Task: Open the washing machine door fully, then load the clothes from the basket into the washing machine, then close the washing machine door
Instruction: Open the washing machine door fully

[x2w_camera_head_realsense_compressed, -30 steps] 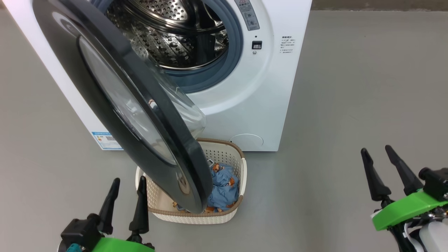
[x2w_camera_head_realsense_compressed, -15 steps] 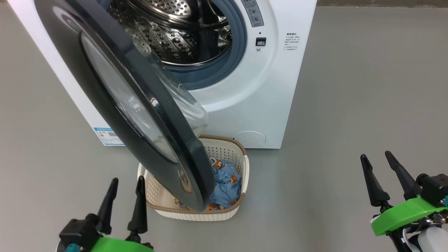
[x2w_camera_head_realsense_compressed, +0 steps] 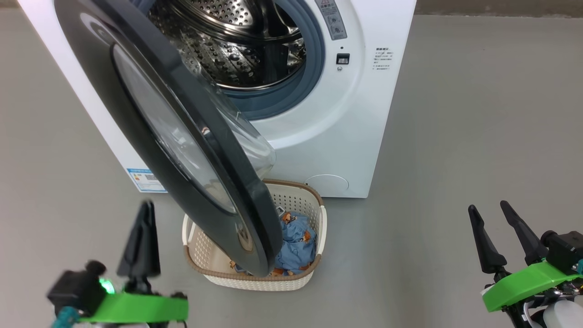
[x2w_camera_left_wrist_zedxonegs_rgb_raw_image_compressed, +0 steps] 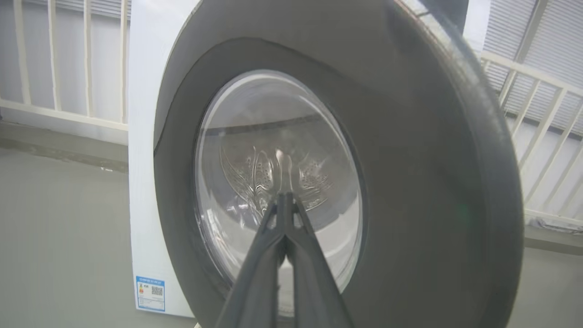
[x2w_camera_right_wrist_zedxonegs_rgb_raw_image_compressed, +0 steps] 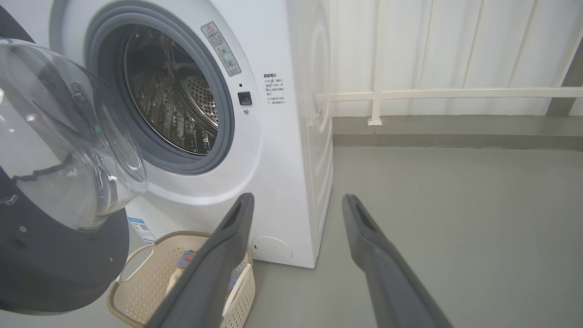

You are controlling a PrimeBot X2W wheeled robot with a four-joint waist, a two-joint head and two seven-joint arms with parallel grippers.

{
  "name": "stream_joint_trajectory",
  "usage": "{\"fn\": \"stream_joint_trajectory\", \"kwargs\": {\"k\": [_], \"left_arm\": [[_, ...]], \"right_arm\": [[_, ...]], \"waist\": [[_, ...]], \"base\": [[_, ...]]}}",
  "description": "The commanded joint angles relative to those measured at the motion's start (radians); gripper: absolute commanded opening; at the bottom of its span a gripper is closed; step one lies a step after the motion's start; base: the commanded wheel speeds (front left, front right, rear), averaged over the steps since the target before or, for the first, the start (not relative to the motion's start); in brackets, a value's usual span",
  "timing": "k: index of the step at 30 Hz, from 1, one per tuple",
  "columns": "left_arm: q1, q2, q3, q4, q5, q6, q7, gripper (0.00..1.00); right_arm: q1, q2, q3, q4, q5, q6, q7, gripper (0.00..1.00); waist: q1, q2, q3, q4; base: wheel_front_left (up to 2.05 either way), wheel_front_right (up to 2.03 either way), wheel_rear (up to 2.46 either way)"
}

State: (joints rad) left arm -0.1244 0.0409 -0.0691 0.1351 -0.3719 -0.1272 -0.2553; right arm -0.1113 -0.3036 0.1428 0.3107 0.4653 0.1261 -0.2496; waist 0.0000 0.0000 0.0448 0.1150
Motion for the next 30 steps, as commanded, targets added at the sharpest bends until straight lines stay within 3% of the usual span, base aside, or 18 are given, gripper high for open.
{"fn": "stream_joint_trajectory", "kwargs": {"k": [1, 6, 16, 23, 30], "left_arm": [[-0.046, 0.010, 0.029, -0.057, -0.007, -0.003, -0.006, 0.00], [-0.076, 0.009, -0.017, -0.205, 0.006, 0.026, -0.006, 0.00], [-0.139, 0.009, -0.291, -0.356, 0.033, 0.081, 0.061, 0.00], [-0.162, 0.009, -0.444, -0.267, -0.046, 0.109, 0.068, 0.00], [-0.190, 0.009, -0.516, -0.115, -0.126, 0.117, 0.045, 0.00]], "right_arm": [[-0.002, -0.018, 0.014, -0.028, -0.012, 0.005, -0.012, 1.00], [-0.003, -0.019, 0.017, -0.034, -0.015, 0.005, -0.012, 1.00], [-0.011, -0.023, 0.022, -0.049, -0.018, 0.005, -0.012, 1.00], [-0.020, -0.022, 0.028, -0.052, -0.017, 0.005, -0.012, 1.00], [-0.033, -0.024, 0.037, -0.051, -0.016, 0.005, -0.012, 1.00]], "waist": [[0.0000, 0.0000, 0.000, 0.001], [0.0000, 0.0000, 0.000, 0.002], [0.0000, 0.0000, 0.017, -0.009], [0.0000, 0.0000, 0.037, -0.024], [0.0000, 0.0000, 0.053, -0.030]], "base": [[0.00, 0.00, 0.00], [0.00, 0.00, 0.00], [0.00, 0.00, 0.00], [0.00, 0.00, 0.00], [0.00, 0.00, 0.00]]}}
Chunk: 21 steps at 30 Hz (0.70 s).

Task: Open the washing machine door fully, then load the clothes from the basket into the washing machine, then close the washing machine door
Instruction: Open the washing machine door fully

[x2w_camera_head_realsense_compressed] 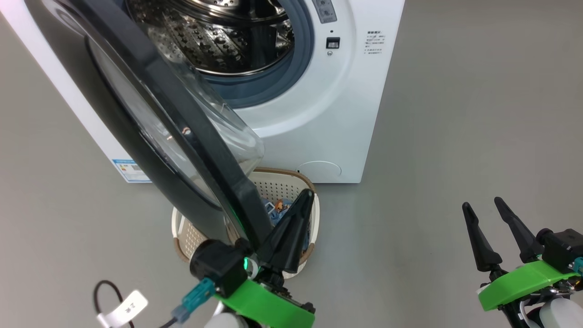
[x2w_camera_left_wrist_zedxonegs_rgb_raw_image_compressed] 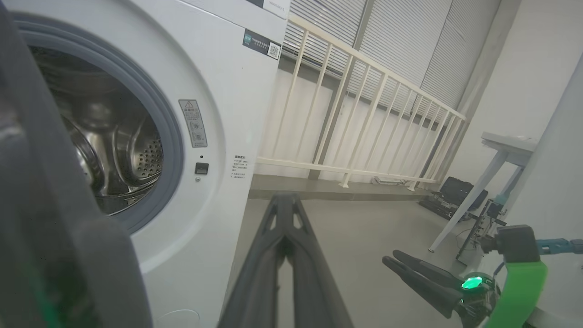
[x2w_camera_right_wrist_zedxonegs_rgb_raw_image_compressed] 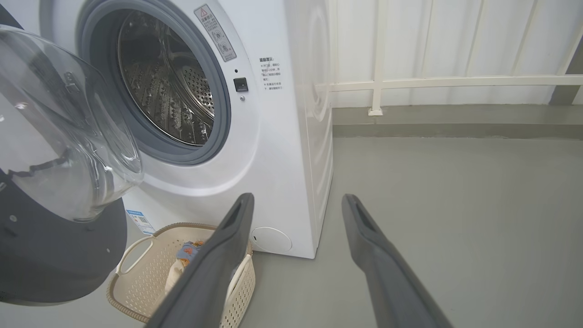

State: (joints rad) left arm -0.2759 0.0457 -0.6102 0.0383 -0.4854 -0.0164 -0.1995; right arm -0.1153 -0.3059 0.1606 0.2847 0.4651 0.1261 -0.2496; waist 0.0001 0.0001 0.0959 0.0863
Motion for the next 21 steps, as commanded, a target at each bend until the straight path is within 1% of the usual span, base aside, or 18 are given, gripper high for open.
{"fn": "stream_joint_trajectory", "kwargs": {"k": [1, 5, 11, 16, 21], "left_arm": [[-0.045, 0.005, 0.018, 0.009, -0.022, 0.008, -0.015, 0.00], [-0.075, 0.005, 0.008, 0.101, -0.056, 0.015, -0.035, 0.00], [-0.107, 0.005, 0.019, 0.191, -0.096, 0.019, -0.054, 0.00], [-0.123, 0.005, 0.026, 0.235, -0.112, 0.013, -0.060, 0.00], [-0.126, 0.005, 0.041, 0.248, -0.127, 0.016, -0.062, 0.00]], "right_arm": [[-0.030, -0.022, 0.020, -0.024, -0.015, 0.005, -0.012, 1.00], [-0.037, -0.024, 0.021, -0.025, -0.014, 0.005, -0.012, 1.00], [-0.041, -0.029, 0.019, -0.025, -0.017, 0.005, -0.012, 1.00], [-0.042, -0.030, 0.017, -0.027, -0.019, 0.005, -0.012, 1.00], [-0.041, -0.033, 0.015, -0.028, -0.019, 0.005, -0.012, 1.00]], "waist": [[0.0000, -0.0001, 0.004, -0.002], [0.0000, -0.0001, 0.011, -0.001], [0.0000, -0.0001, 0.016, 0.004], [0.0000, -0.0001, 0.016, 0.010], [0.0000, -0.0001, 0.015, 0.021]], "base": [[0.00, 0.00, 0.00], [0.00, 0.00, 0.00], [0.00, 0.00, 0.00], [0.00, 0.00, 0.00], [0.00, 0.00, 0.00]]}}
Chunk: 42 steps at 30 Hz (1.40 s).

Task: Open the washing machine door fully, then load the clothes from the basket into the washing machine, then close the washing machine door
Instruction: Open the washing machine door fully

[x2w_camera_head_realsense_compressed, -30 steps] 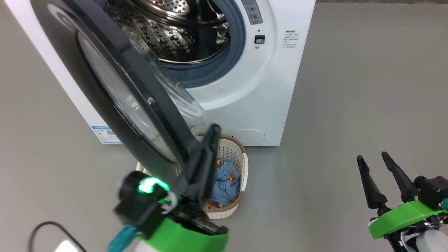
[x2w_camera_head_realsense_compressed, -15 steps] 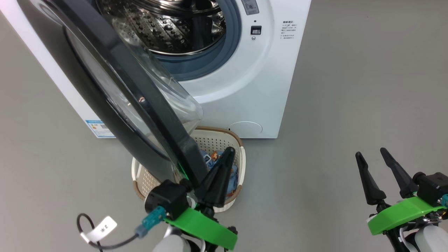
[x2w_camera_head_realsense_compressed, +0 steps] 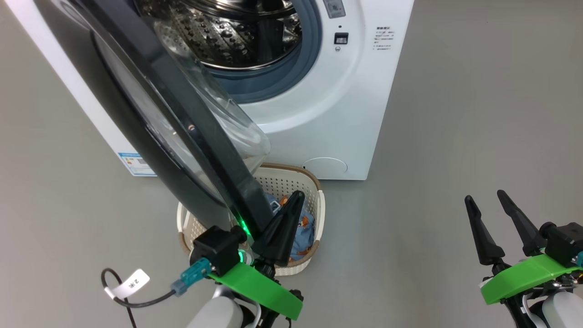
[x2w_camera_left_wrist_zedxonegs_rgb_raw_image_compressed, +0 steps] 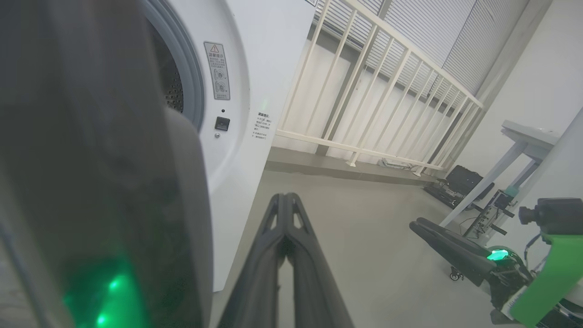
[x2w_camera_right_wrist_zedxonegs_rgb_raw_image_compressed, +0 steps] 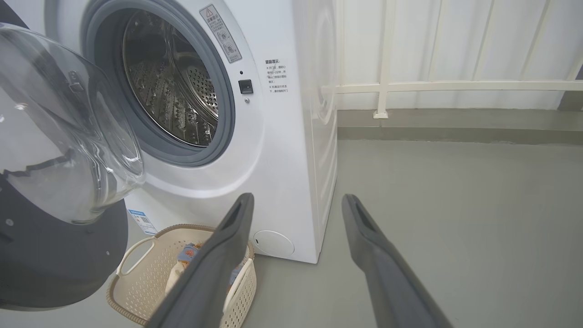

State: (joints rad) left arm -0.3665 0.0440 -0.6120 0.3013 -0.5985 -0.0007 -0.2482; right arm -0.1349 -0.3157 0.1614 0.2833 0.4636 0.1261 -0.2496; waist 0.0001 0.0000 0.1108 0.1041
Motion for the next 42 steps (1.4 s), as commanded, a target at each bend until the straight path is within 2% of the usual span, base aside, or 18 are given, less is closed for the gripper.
{"fn": "stream_joint_trajectory", "kwargs": {"k": [1, 32, 42], "left_arm": [[-0.034, 0.006, 0.047, -0.016, -0.014, 0.001, -0.013, 0.00], [0.057, 0.008, 0.118, -0.021, 0.008, -0.011, -0.013, 0.00], [0.128, 0.046, 0.126, -0.078, 0.034, 0.029, -0.008, 0.00]], "right_arm": [[-0.021, -0.024, 0.013, -0.027, -0.018, 0.005, -0.012, 1.00], [-0.014, -0.055, -0.003, -0.036, -0.022, 0.005, -0.012, 1.00], [-0.001, -0.057, -0.005, -0.037, -0.021, 0.005, -0.012, 1.00]], "waist": [[-0.0001, 0.0000, 0.000, 0.006], [-0.0001, 0.0000, -0.014, 0.162], [-0.0001, 0.0000, -0.021, 0.230]], "base": [[0.00, 0.00, 0.00], [0.00, 0.00, 0.00], [0.00, 0.00, 0.00]]}}
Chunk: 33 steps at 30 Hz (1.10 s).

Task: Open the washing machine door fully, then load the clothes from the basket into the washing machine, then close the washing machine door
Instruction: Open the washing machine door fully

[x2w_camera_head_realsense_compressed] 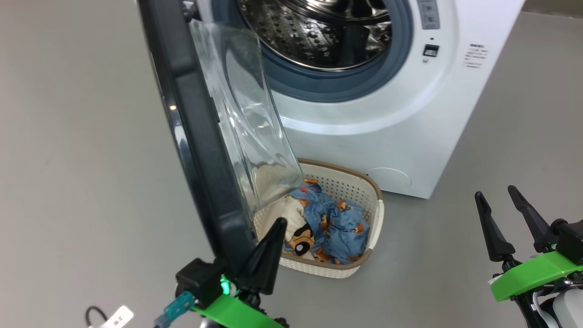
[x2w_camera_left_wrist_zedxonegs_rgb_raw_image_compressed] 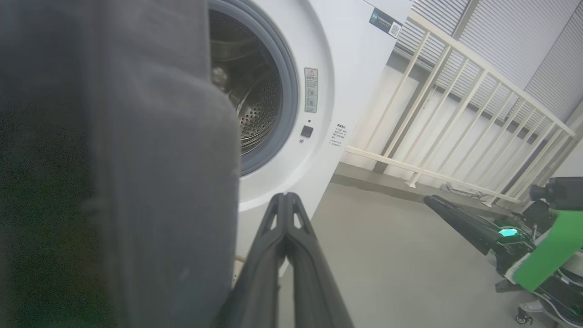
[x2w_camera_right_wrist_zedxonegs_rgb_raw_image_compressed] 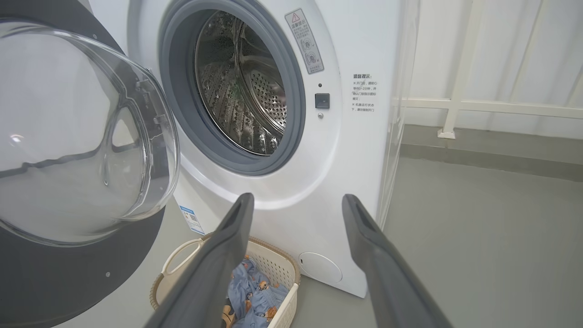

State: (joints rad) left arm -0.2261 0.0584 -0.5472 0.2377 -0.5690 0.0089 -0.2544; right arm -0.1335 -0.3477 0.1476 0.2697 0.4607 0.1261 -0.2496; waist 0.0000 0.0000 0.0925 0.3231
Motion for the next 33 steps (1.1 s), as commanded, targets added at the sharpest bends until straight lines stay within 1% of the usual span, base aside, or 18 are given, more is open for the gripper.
{"fn": "stream_joint_trajectory", "kwargs": {"k": [1, 12, 17, 29, 33], "left_arm": [[-0.006, 0.036, 0.062, -0.024, 0.006, 0.026, 0.001, 0.00], [0.060, 0.097, 0.094, -0.114, 0.010, 0.096, 0.038, 0.00], [0.086, 0.121, 0.124, -0.150, 0.002, 0.129, 0.046, 0.00], [0.065, 0.174, 0.200, -0.141, -0.012, 0.159, 0.041, 0.00], [0.051, 0.189, 0.236, -0.129, -0.018, 0.176, 0.033, 0.00]], "right_arm": [[-0.001, -0.025, 0.008, -0.024, -0.019, 0.005, -0.012, 1.00], [0.003, -0.025, 0.008, -0.023, -0.019, 0.005, -0.012, 1.00], [0.006, -0.020, 0.009, -0.024, -0.021, 0.005, -0.012, 1.00], [0.005, -0.024, 0.007, -0.028, -0.022, 0.005, -0.012, 1.00], [-0.002, -0.032, 0.007, -0.030, -0.020, 0.005, -0.012, 1.00]], "waist": [[0.0000, 0.0000, -0.003, 0.017], [0.0000, 0.0000, -0.014, 0.065], [0.0000, 0.0000, -0.017, 0.080], [0.0000, 0.0000, 0.004, 0.100], [0.0000, 0.0000, 0.021, 0.099]], "base": [[0.00, 0.00, 0.00], [0.00, 0.00, 0.00], [0.00, 0.00, 0.00], [0.00, 0.00, 0.00], [0.00, 0.00, 0.00]]}}
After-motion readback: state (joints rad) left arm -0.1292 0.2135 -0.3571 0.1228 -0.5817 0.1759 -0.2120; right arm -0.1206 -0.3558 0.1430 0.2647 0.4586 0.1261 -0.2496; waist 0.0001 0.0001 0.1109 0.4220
